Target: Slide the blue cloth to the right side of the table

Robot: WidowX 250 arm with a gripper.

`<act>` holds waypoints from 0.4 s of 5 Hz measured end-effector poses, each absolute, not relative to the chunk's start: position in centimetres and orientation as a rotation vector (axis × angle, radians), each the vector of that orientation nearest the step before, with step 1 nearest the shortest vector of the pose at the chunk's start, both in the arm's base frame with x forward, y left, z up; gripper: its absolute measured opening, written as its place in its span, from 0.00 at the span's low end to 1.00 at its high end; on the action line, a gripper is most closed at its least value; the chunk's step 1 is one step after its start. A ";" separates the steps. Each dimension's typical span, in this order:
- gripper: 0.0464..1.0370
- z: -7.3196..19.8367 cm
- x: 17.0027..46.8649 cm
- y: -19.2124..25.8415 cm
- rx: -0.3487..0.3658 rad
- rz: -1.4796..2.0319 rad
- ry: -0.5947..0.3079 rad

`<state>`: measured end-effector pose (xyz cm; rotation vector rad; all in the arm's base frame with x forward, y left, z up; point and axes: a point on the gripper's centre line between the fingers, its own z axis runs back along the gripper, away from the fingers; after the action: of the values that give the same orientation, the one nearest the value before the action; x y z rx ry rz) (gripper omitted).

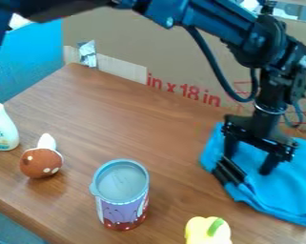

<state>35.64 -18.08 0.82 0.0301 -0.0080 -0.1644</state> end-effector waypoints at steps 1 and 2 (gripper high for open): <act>0.97 0.7 35.4 -18.9 0.026 -0.184 -0.011; 0.97 0.7 35.4 -19.2 0.012 -0.179 -0.015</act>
<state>35.42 -19.18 0.70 0.0121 -0.0155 -0.1786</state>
